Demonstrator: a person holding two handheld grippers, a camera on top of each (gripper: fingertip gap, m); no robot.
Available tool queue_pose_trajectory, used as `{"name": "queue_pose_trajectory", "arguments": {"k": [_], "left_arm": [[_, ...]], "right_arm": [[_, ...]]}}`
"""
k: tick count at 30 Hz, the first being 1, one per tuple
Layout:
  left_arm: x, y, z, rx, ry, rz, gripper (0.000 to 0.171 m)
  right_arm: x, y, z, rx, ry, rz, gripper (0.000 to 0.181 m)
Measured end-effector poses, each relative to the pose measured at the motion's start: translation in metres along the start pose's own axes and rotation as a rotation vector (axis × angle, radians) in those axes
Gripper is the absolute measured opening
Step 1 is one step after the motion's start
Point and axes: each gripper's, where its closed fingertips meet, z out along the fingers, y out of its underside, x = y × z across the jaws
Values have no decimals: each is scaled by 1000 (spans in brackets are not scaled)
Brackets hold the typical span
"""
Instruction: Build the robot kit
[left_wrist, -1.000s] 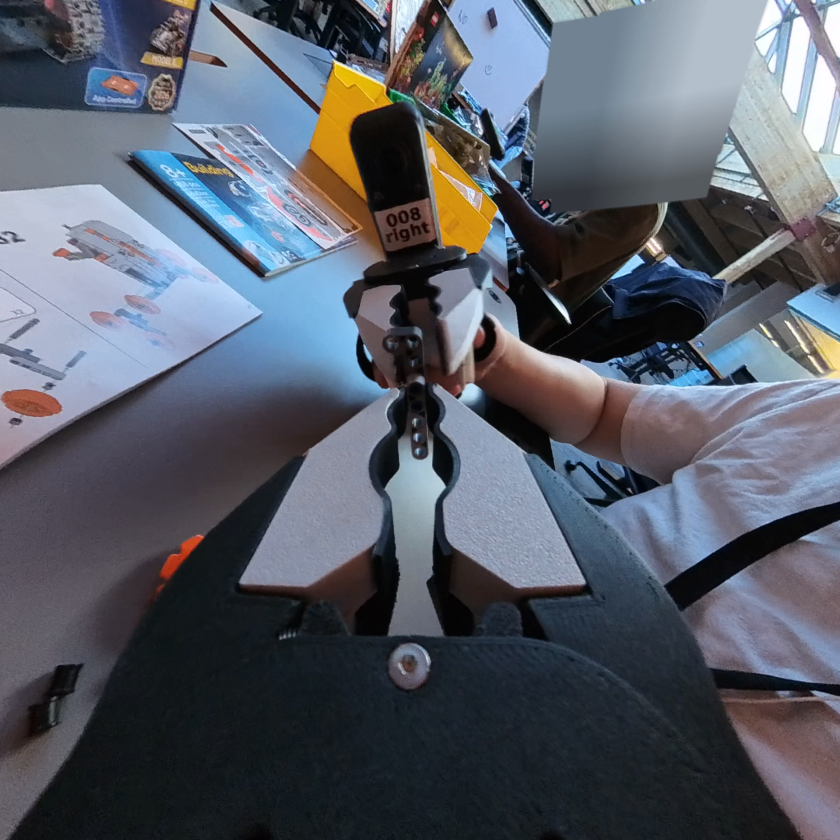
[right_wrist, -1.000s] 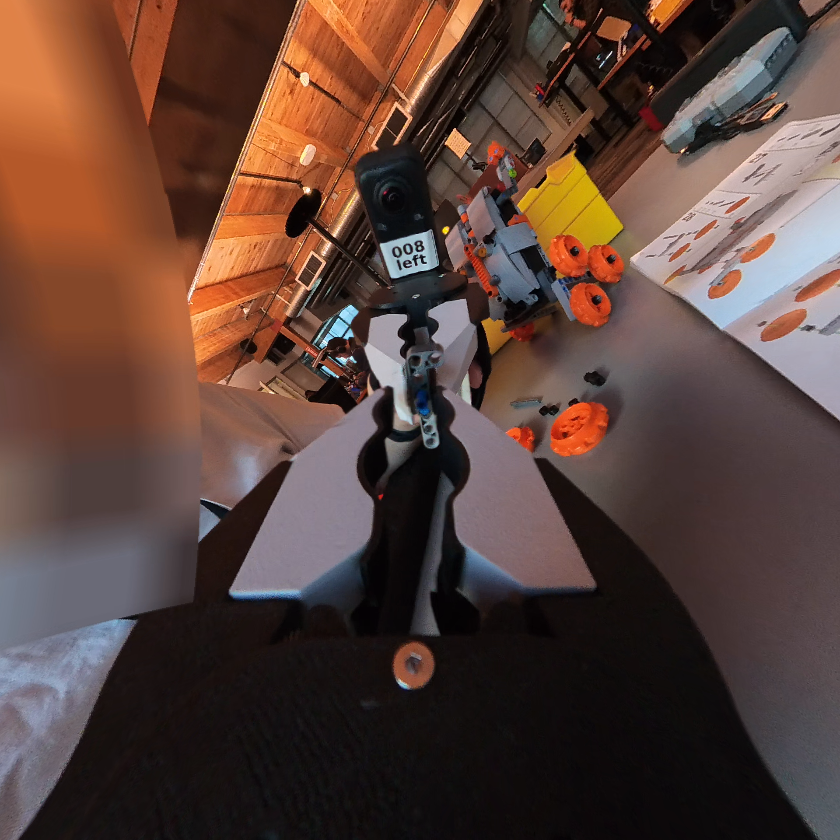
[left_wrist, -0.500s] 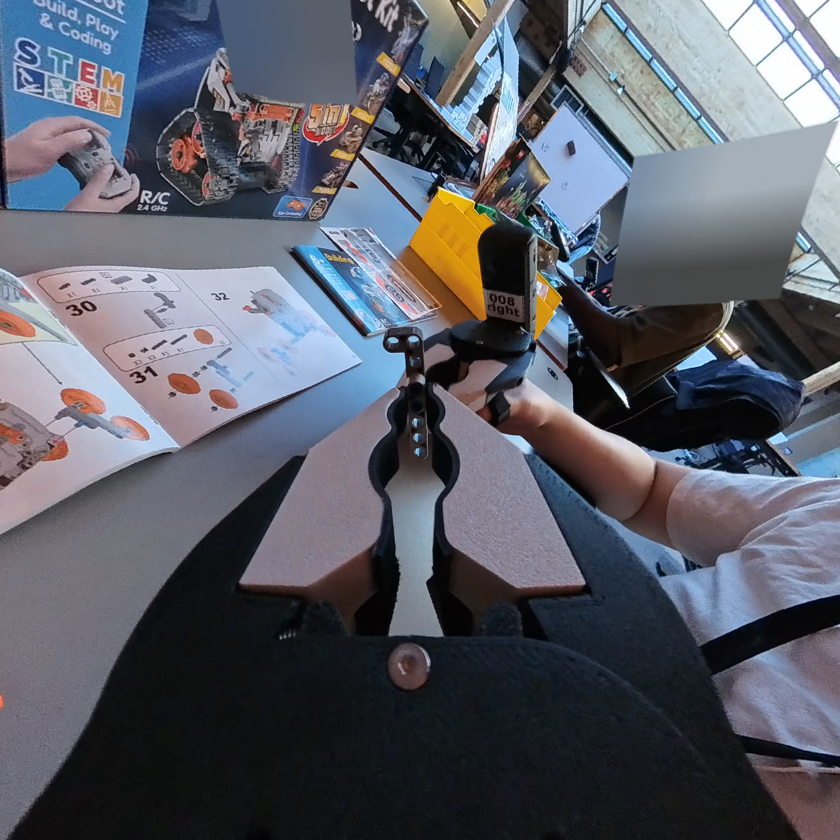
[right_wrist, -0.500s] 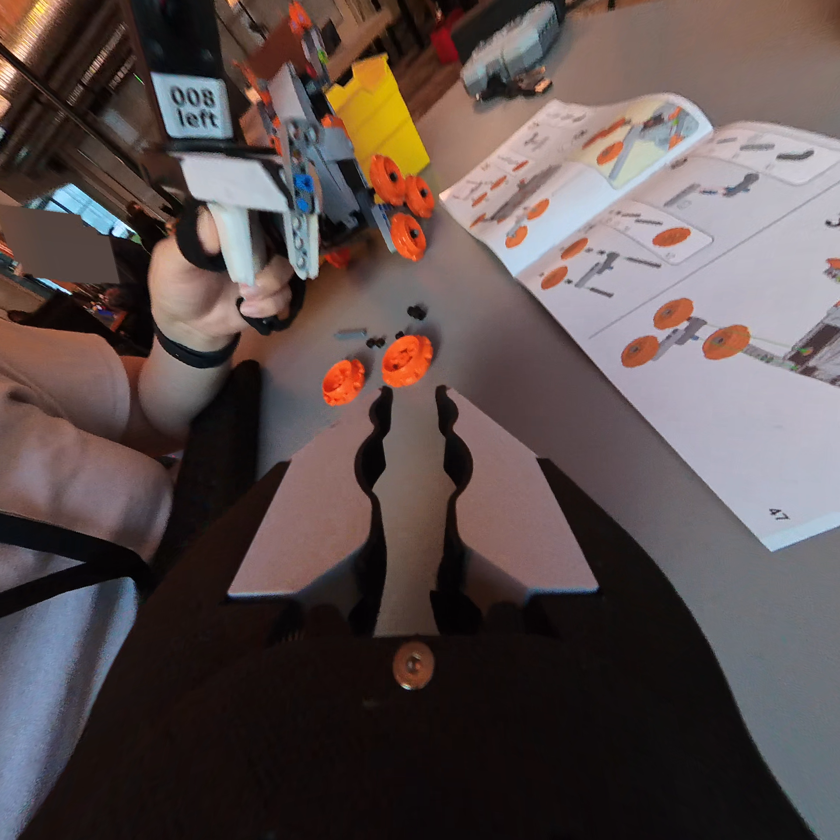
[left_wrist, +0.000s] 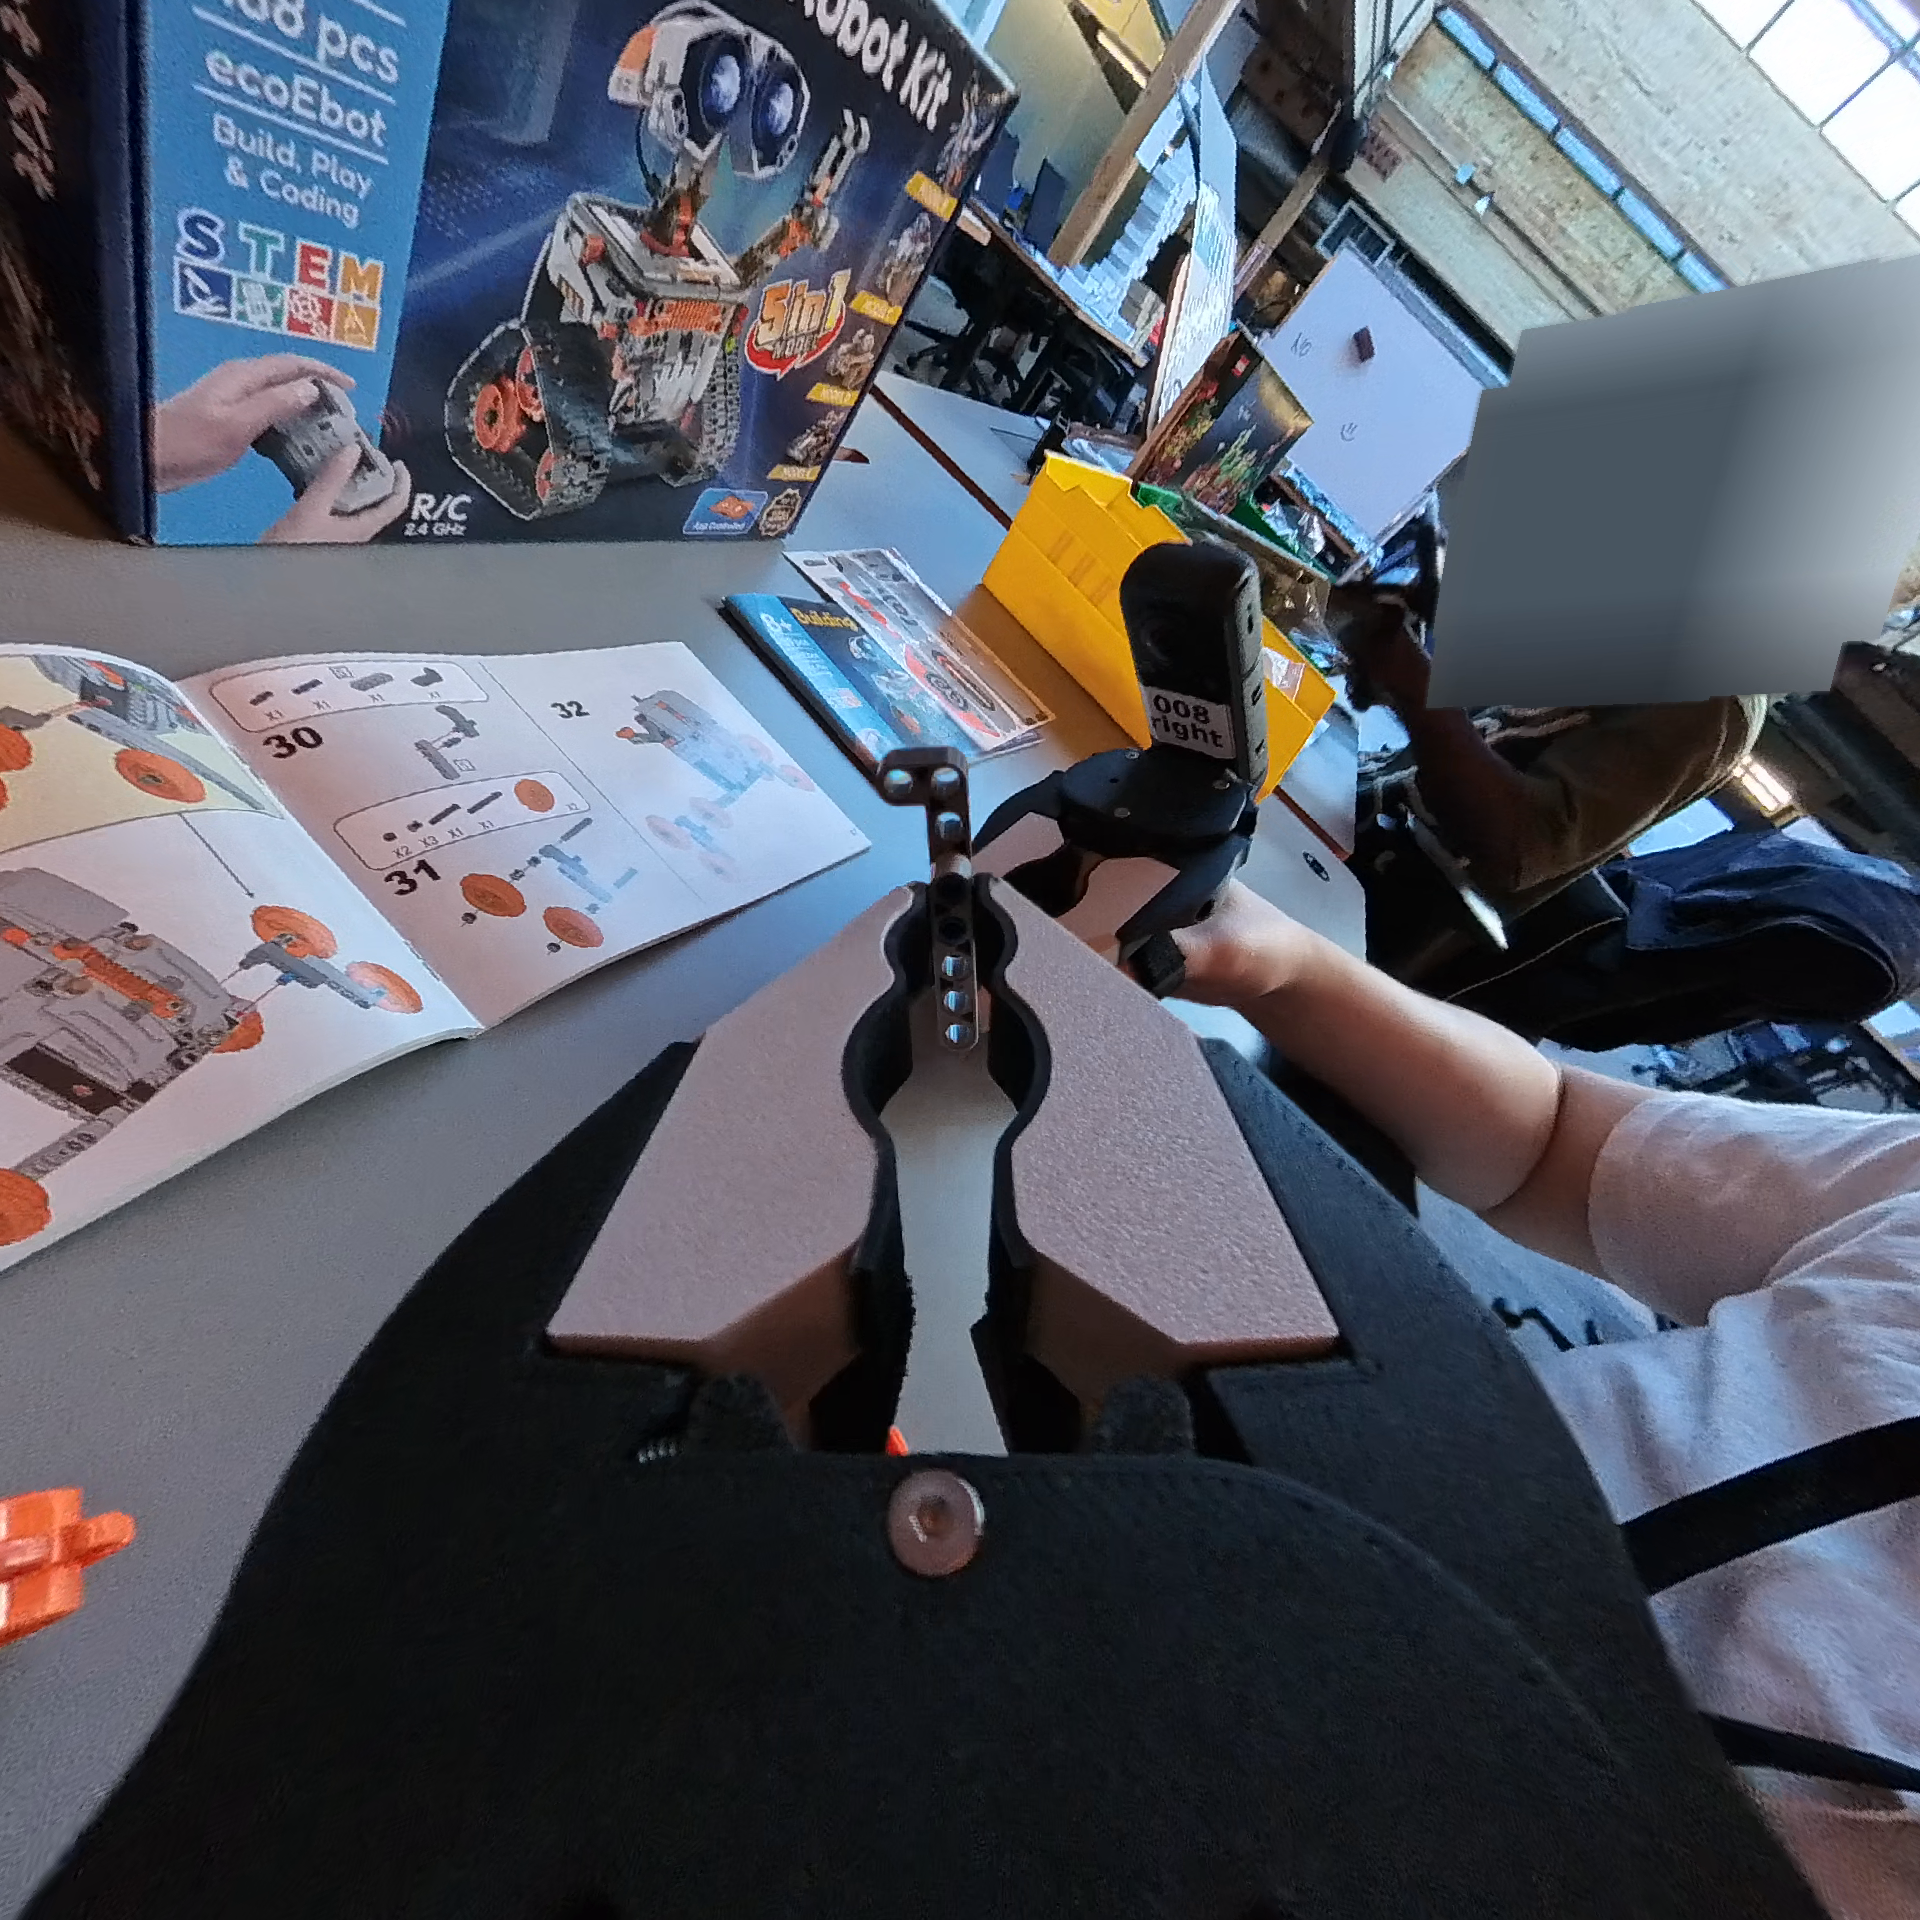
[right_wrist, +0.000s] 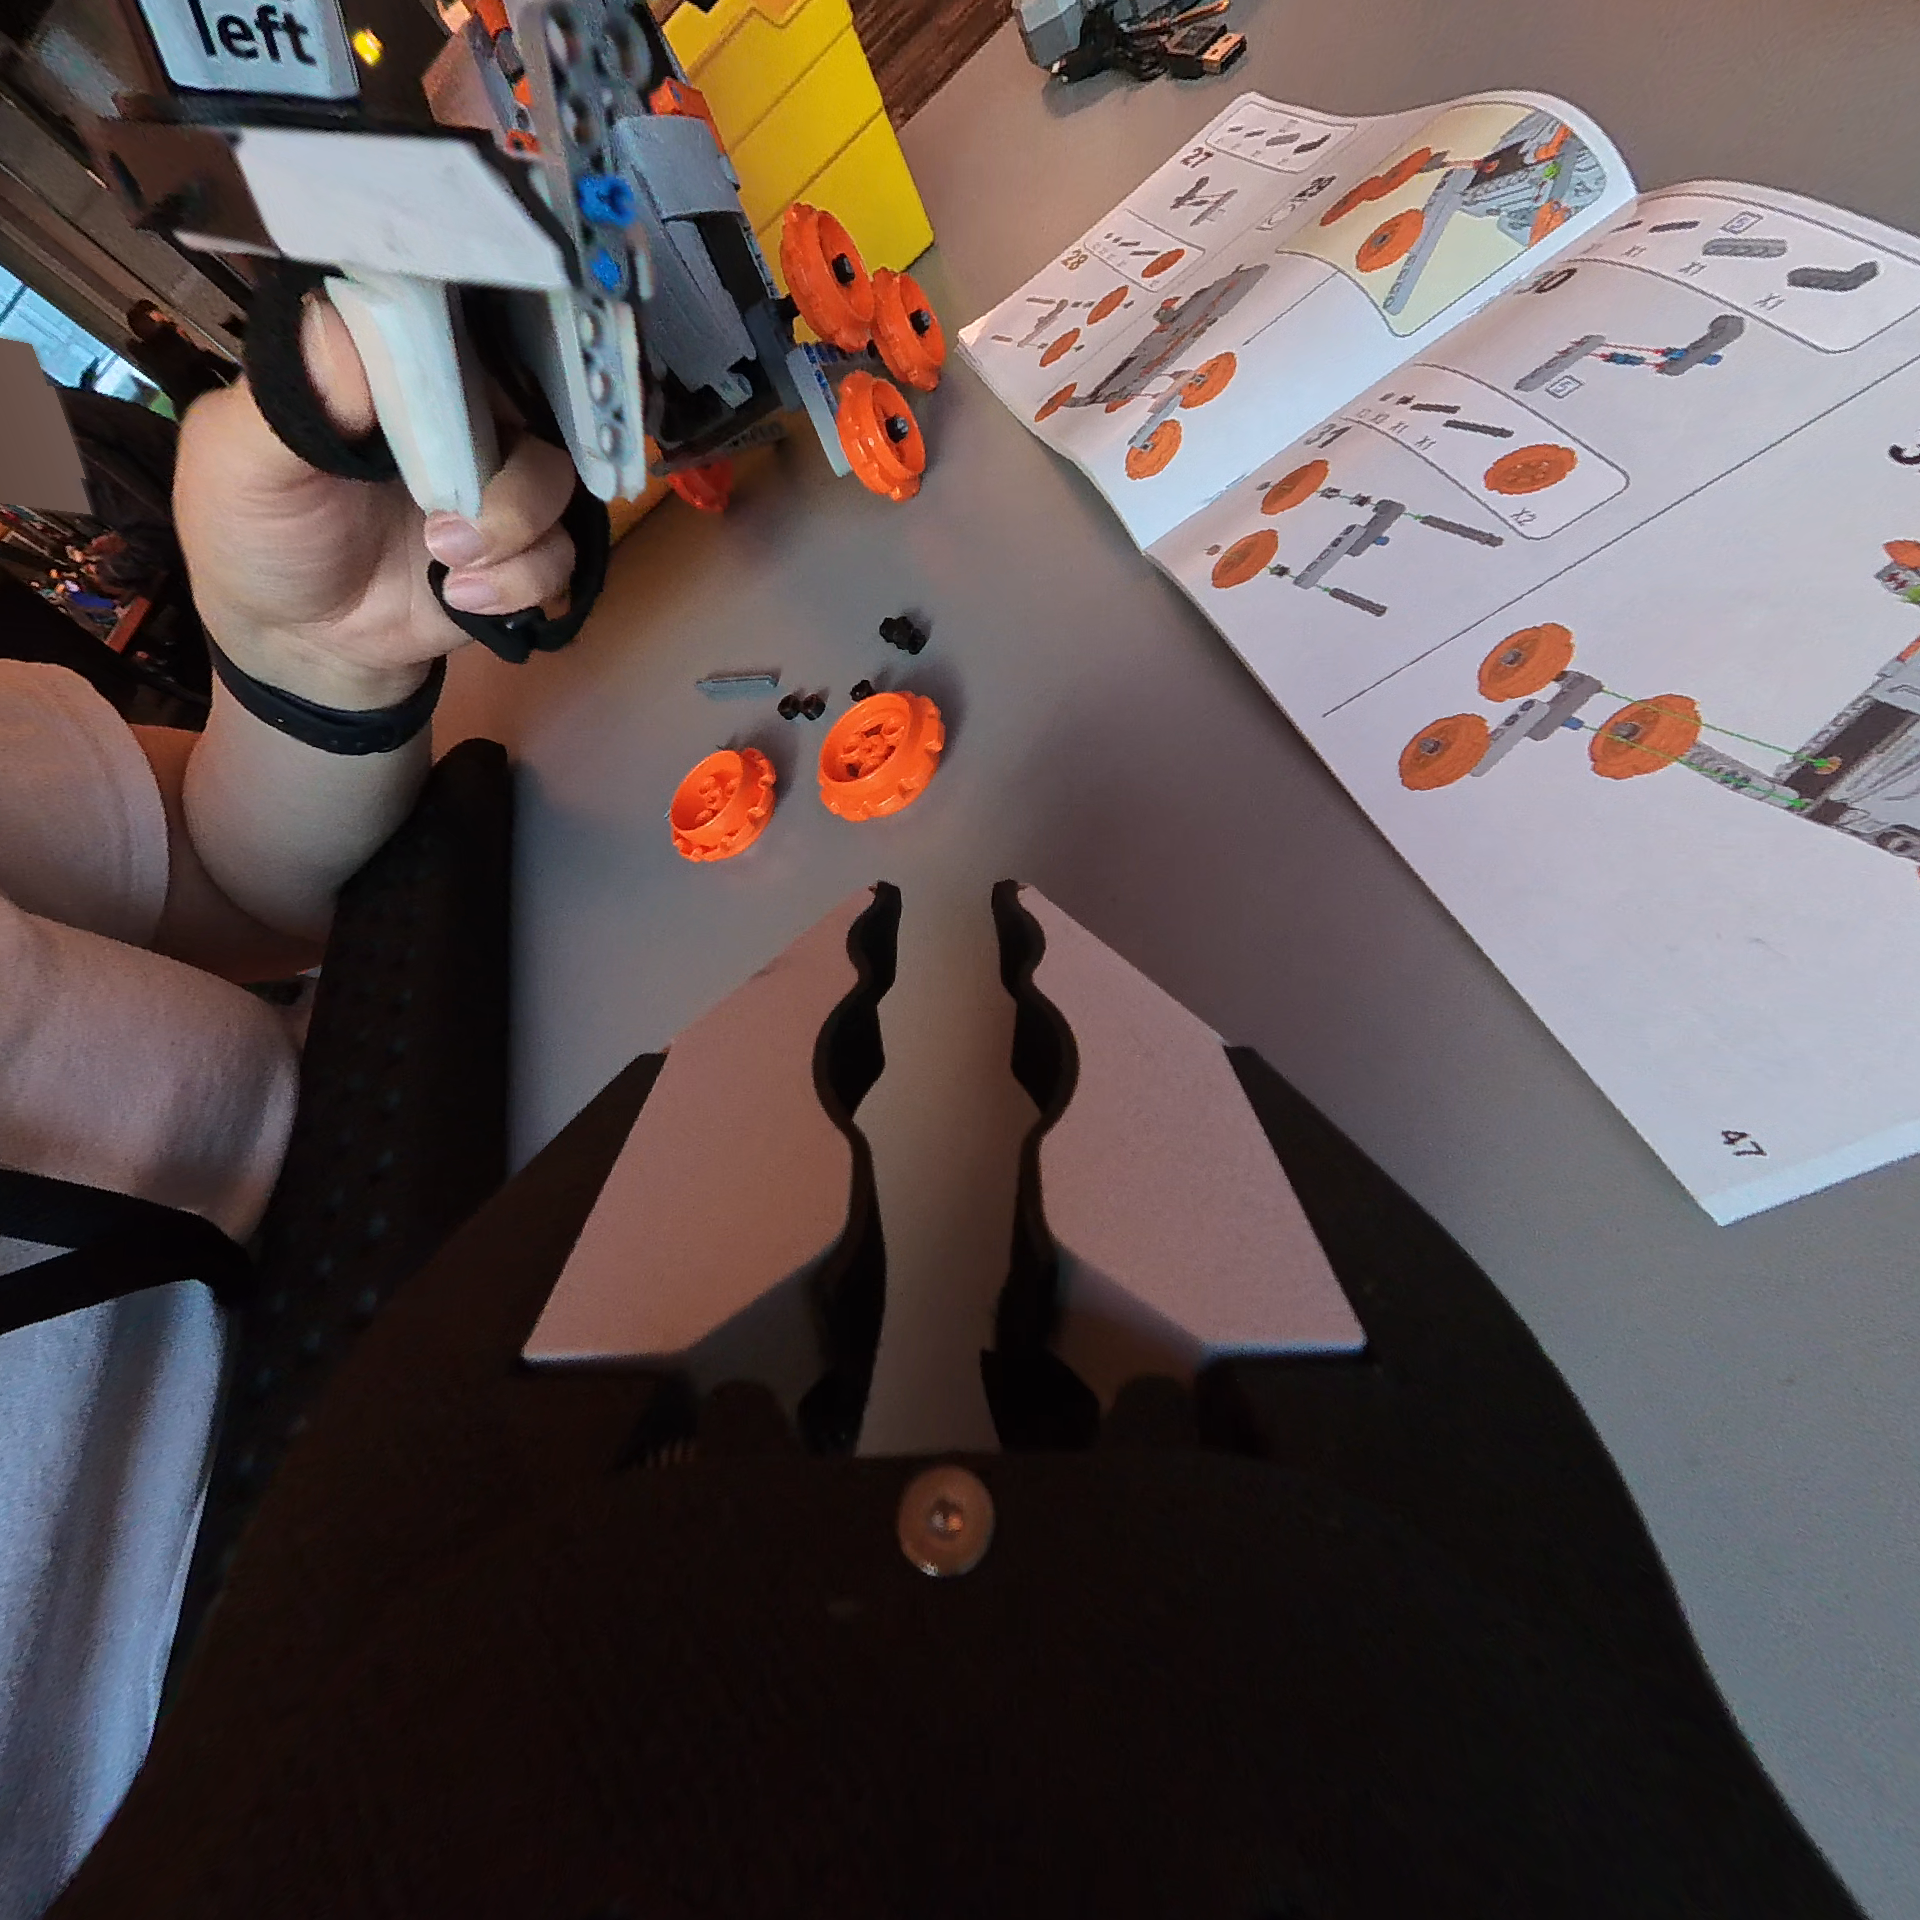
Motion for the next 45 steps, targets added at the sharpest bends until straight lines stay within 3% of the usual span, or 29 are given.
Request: {"name": "queue_pose_trajectory", "arguments": {"k": [12,18,25,30,35,41,45], "left_arm": [[18,-14,-12,71,107,-90,4],[12,-14,-12,73,56,-84,4],[13,-22,-19,91,-31,67,5],[15,-35,-35,136,-52,102,5],[27,-48,-51,172,-60,158,5],[50,-66,-78,274,-66,231,5],[71,-83,-112,394,-61,259,4]], "right_arm": [[-2,6,3,-45,3,-24,18],[-2,5,2,-48,31,-93,17],[-7,2,2,-35,25,-171,19],[-21,-7,-2,15,-11,-357,37],[-42,-14,4,53,-30,-520,35],[-89,-31,74,-26,-86,-925,24],[-75,-41,97,-67,-18,-1151,15]]}}
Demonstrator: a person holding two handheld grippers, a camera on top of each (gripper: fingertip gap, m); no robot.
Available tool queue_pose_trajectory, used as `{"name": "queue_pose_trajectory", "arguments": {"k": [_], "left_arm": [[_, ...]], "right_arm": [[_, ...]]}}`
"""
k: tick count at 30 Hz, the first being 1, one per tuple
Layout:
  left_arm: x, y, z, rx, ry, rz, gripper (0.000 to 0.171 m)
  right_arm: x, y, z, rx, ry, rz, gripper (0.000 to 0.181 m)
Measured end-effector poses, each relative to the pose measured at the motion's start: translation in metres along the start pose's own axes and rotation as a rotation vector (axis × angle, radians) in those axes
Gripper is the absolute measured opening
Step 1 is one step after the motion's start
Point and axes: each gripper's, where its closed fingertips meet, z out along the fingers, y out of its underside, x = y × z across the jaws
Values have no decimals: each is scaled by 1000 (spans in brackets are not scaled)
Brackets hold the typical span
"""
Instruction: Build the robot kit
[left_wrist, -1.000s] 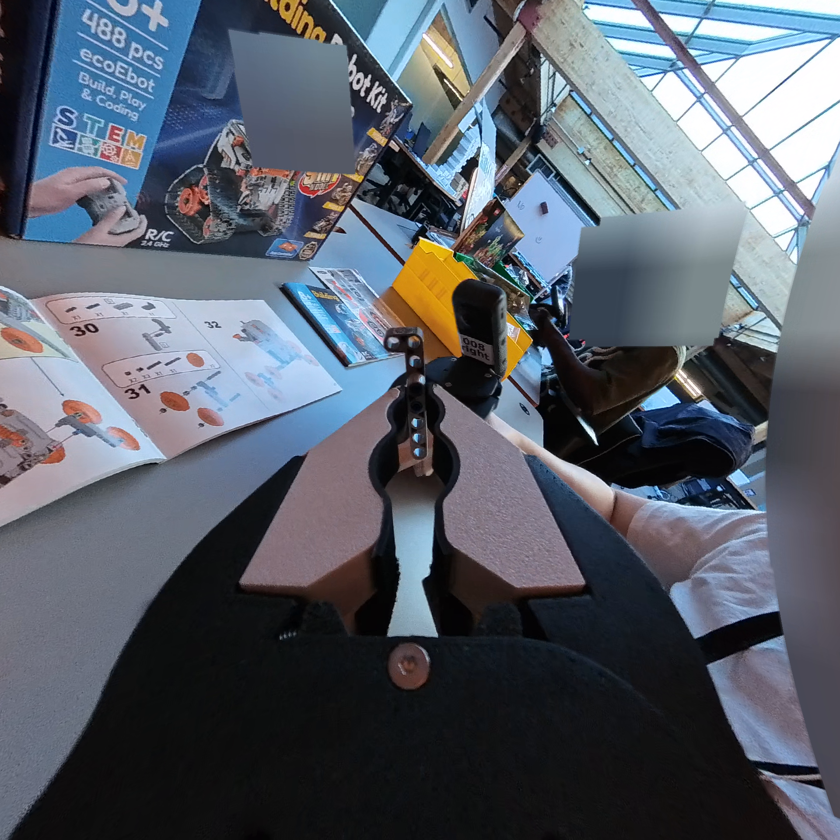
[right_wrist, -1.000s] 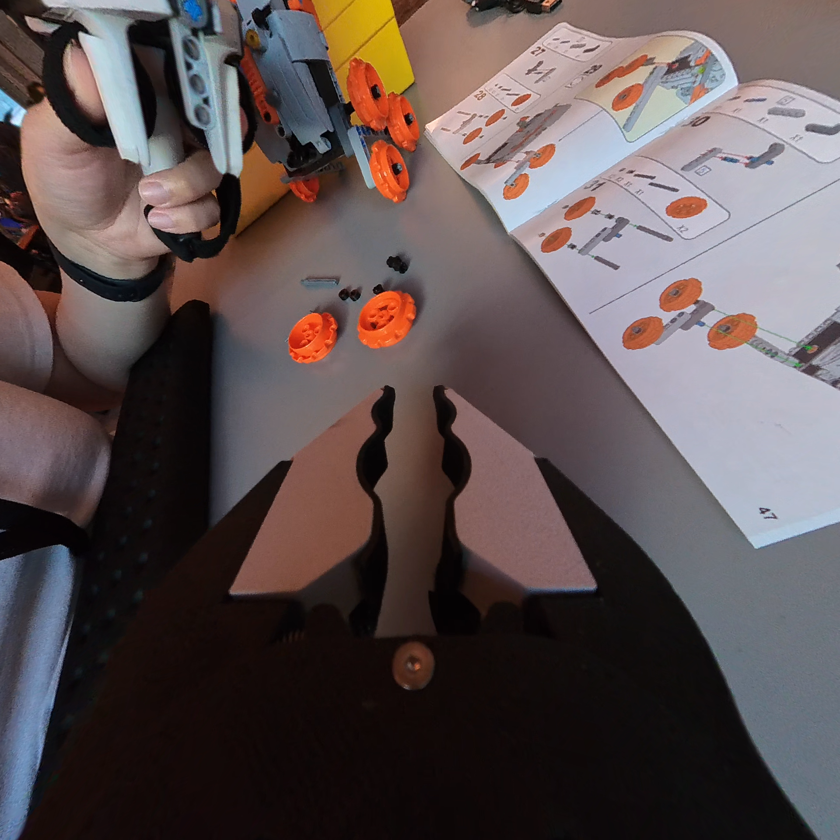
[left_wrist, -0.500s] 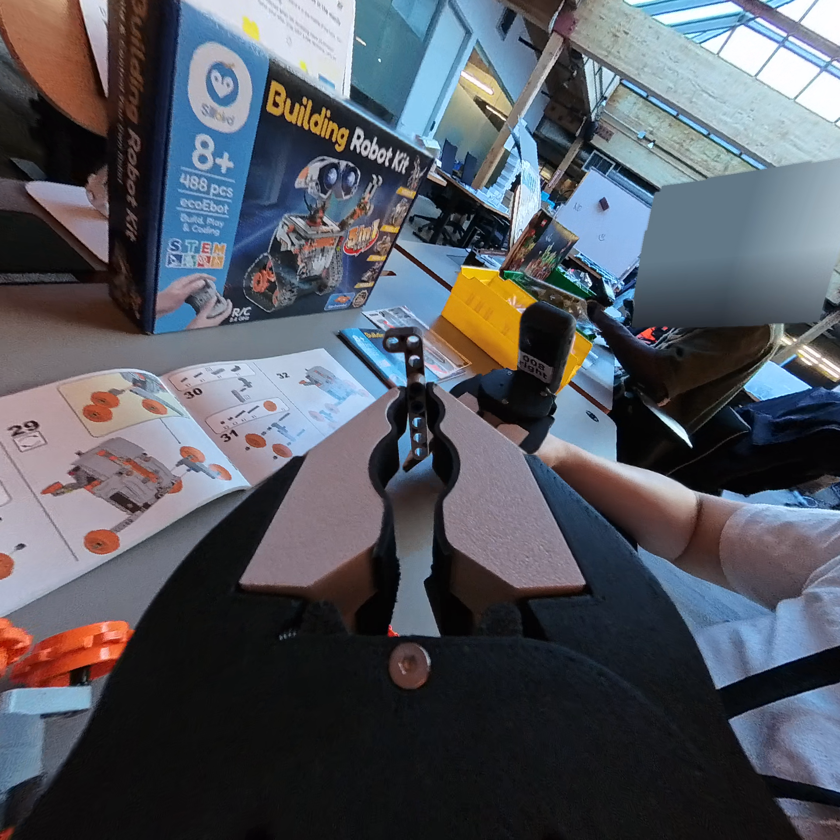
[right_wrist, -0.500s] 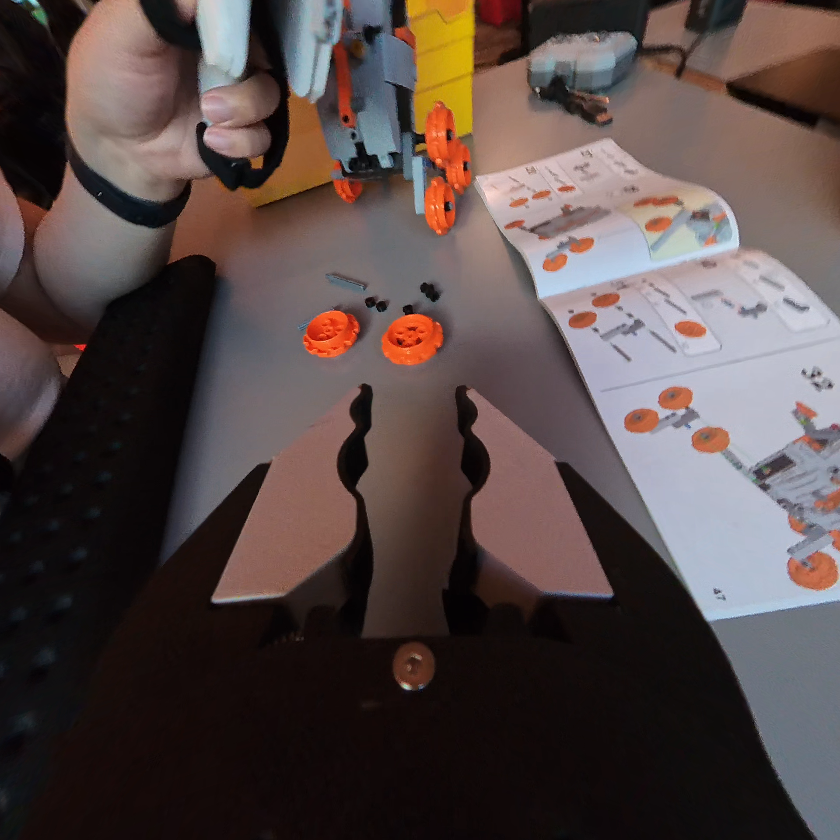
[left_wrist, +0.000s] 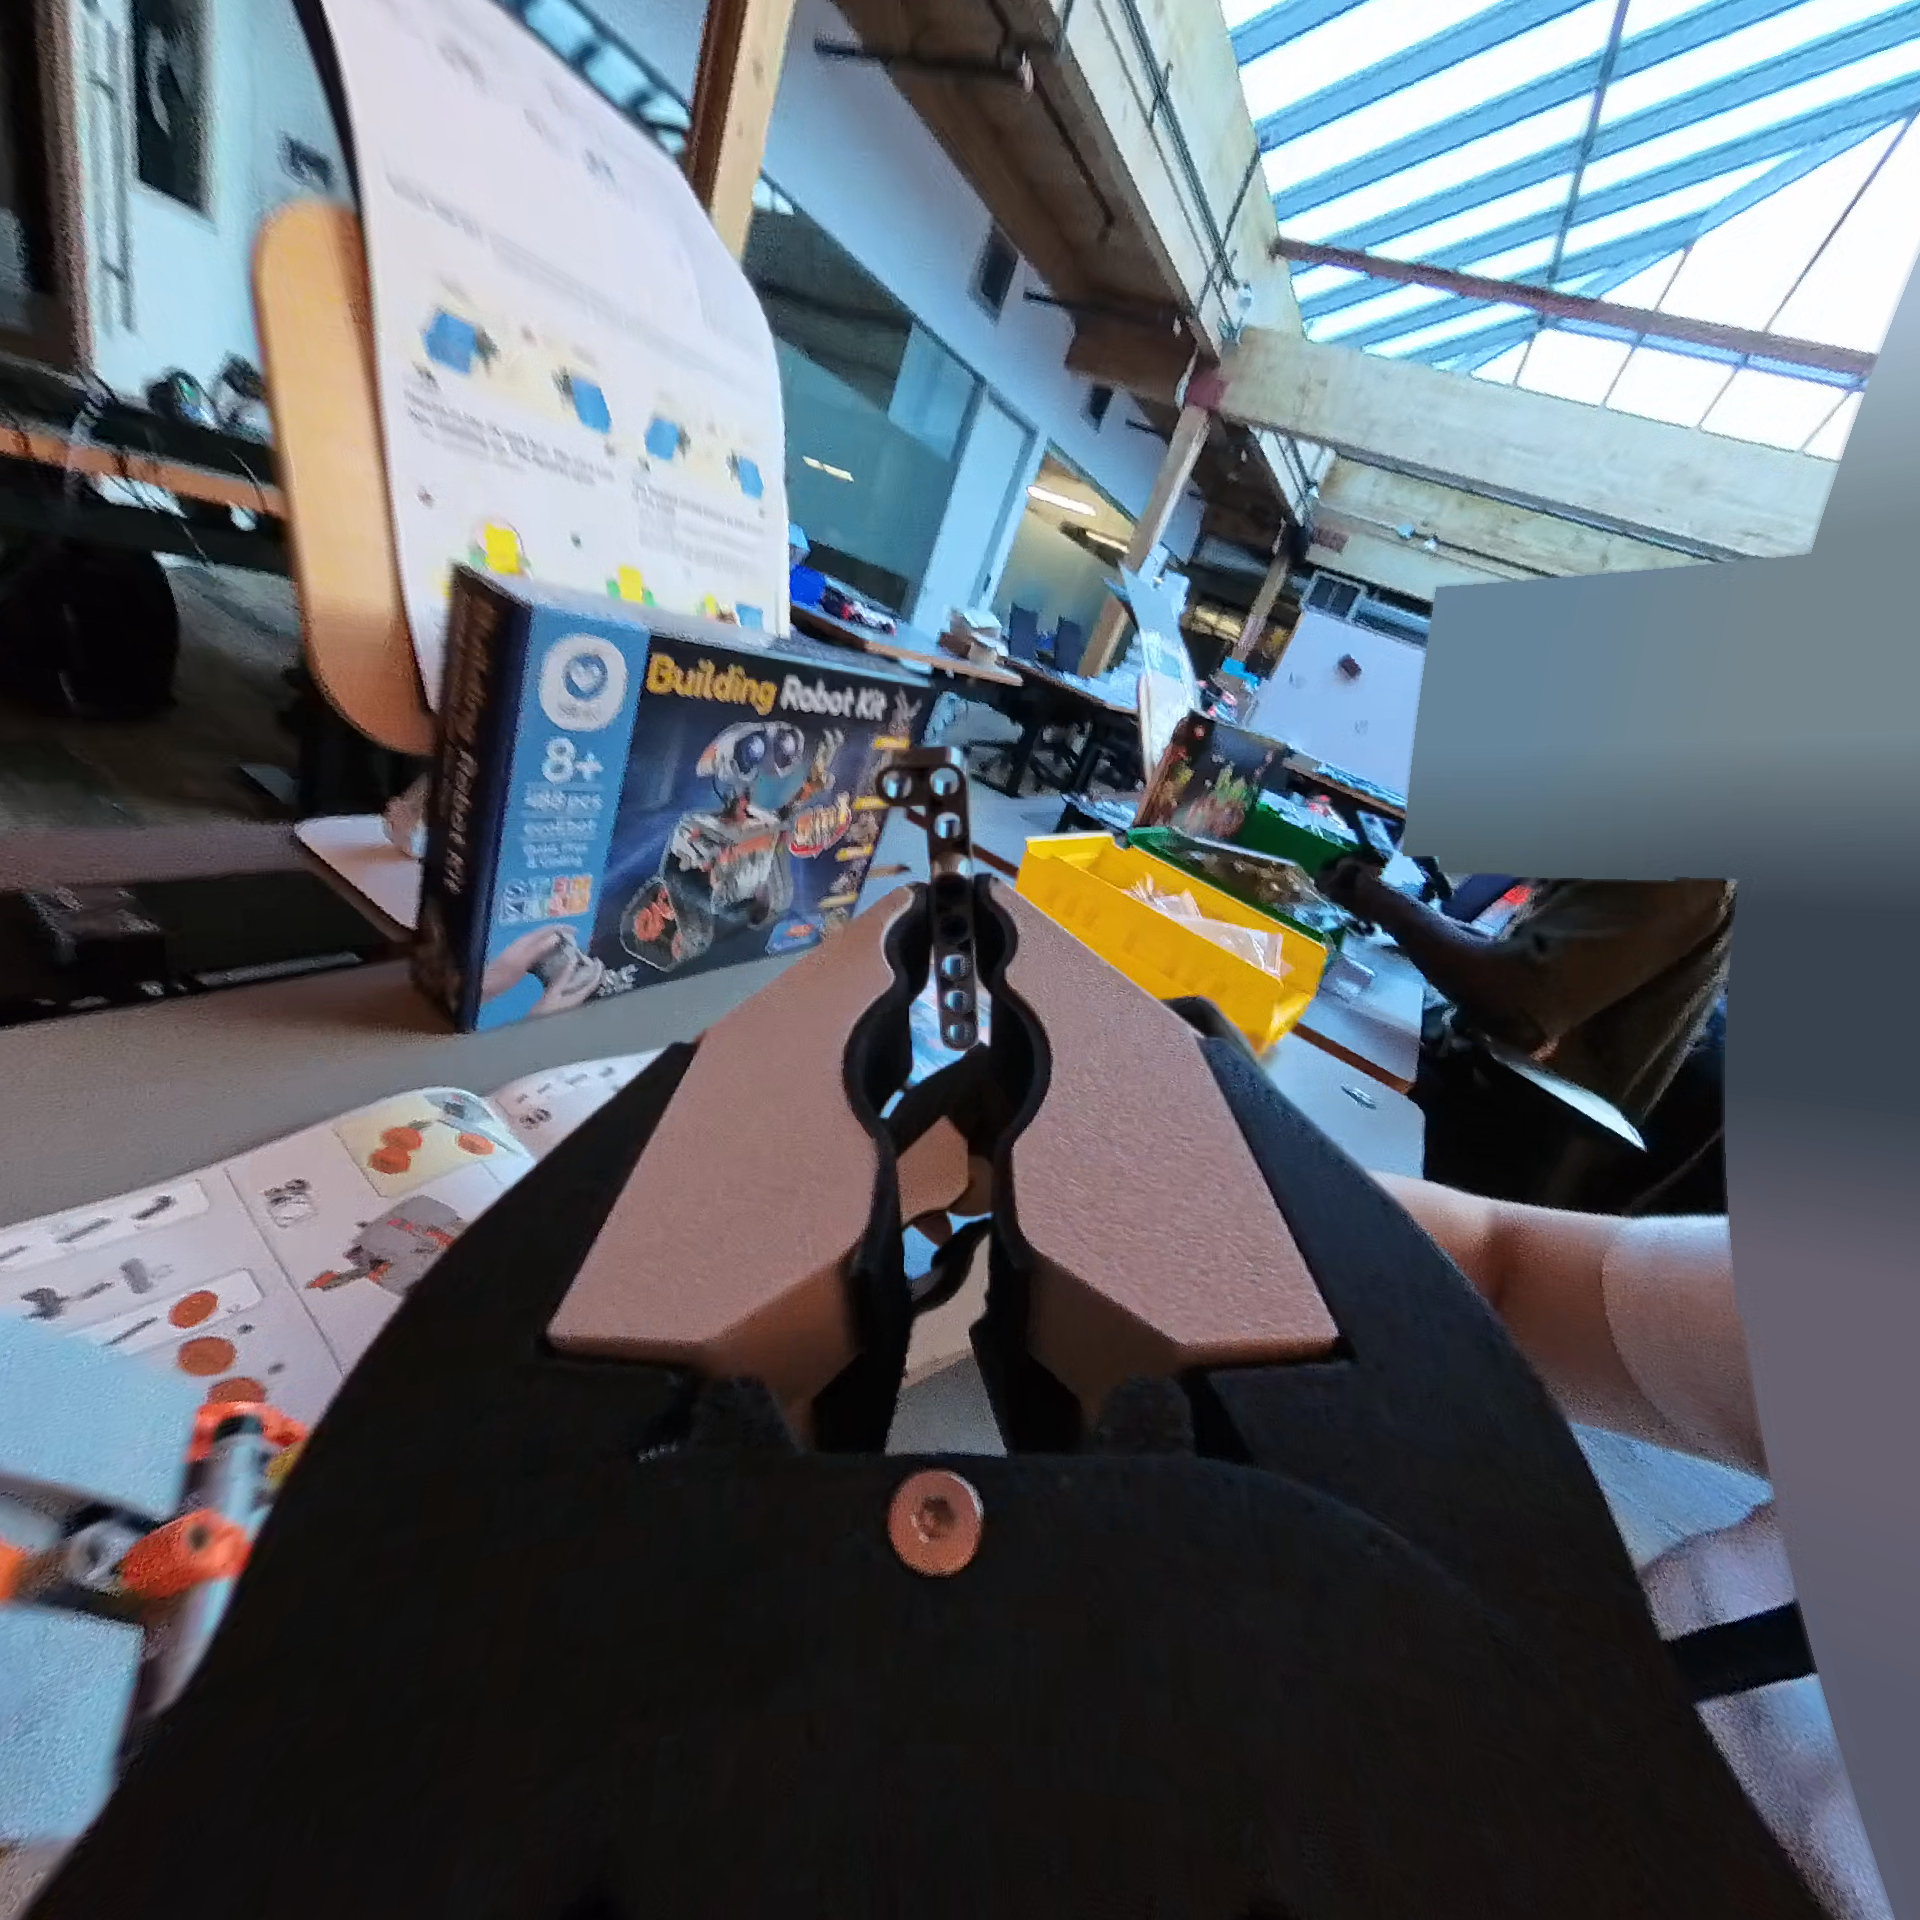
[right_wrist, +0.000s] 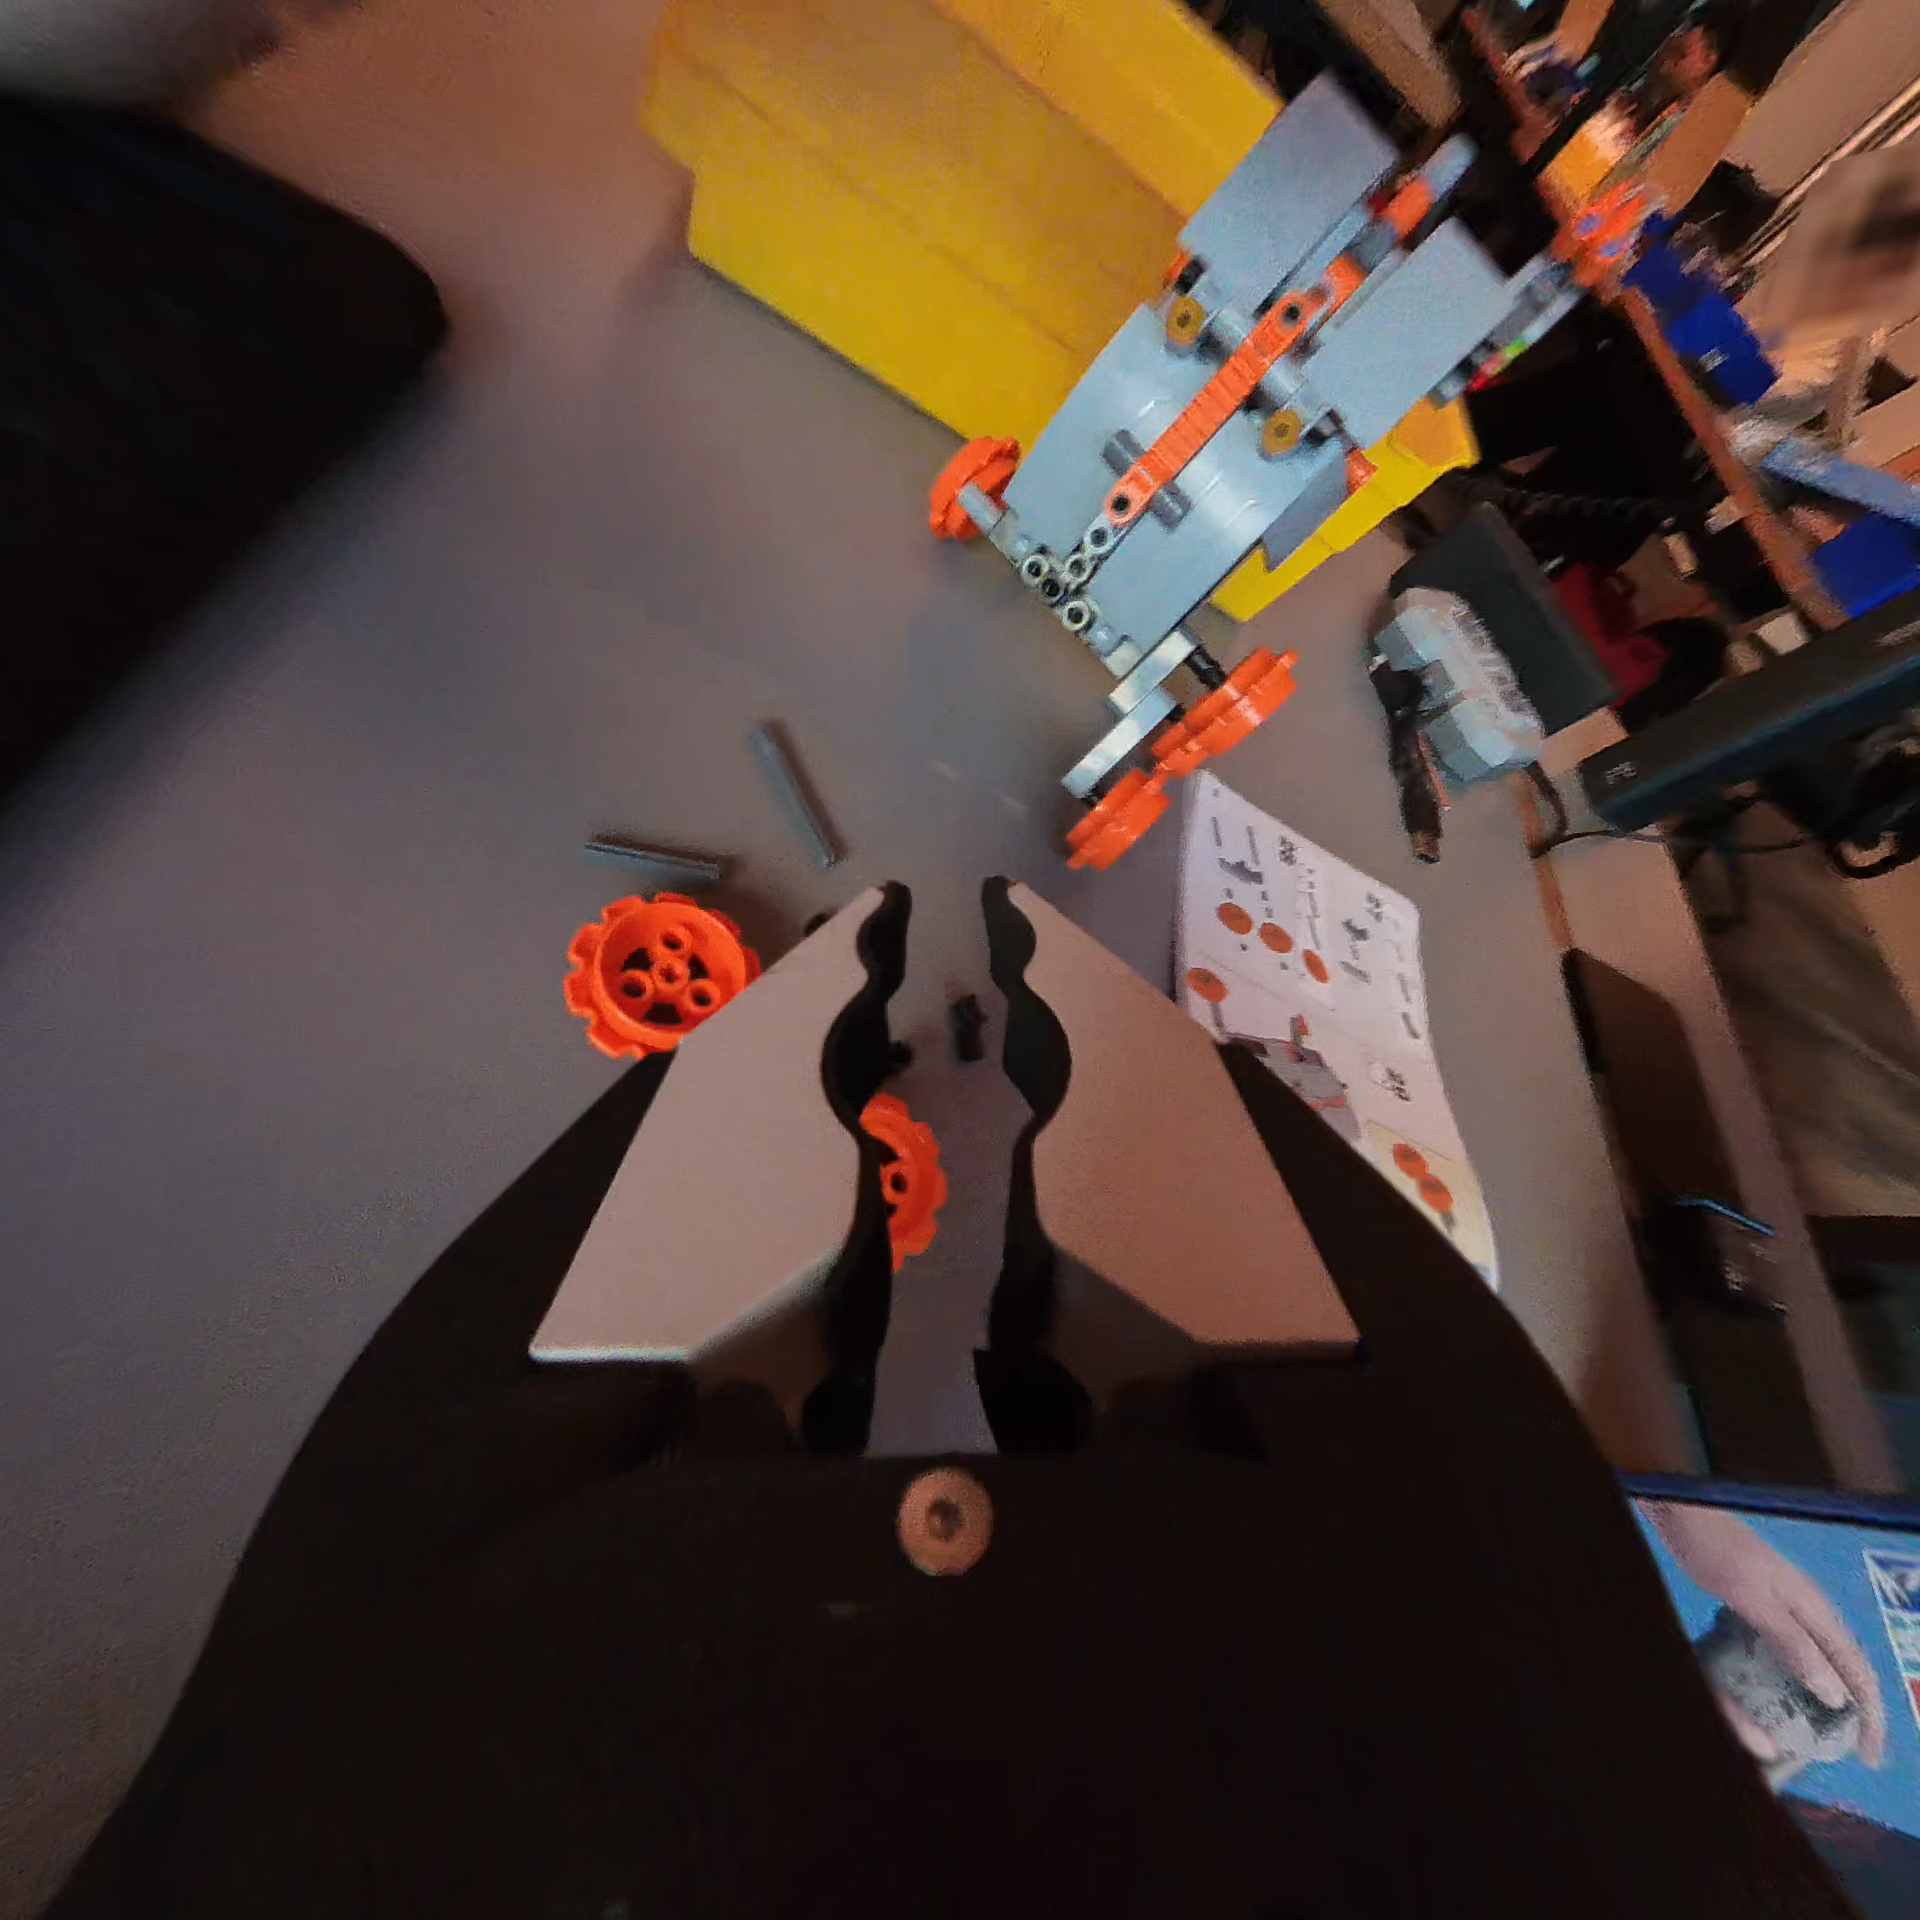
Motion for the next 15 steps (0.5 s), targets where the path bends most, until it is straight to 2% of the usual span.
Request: {"name": "queue_pose_trajectory", "arguments": {"k": [3,7,12,15], "left_arm": [[-4,-17,-20,50,-55,33,4],[-10,-32,-42,92,-100,44,4],[-8,-39,-56,108,-99,45,4],[-6,-41,-61,113,-99,56,5]], "right_arm": [[-16,-4,19,-111,-87,17,17],[-45,-6,49,-289,-190,-199,15],[-50,-7,69,-428,-445,-135,14],[-49,1,70,-537,-540,-197,13]]}}
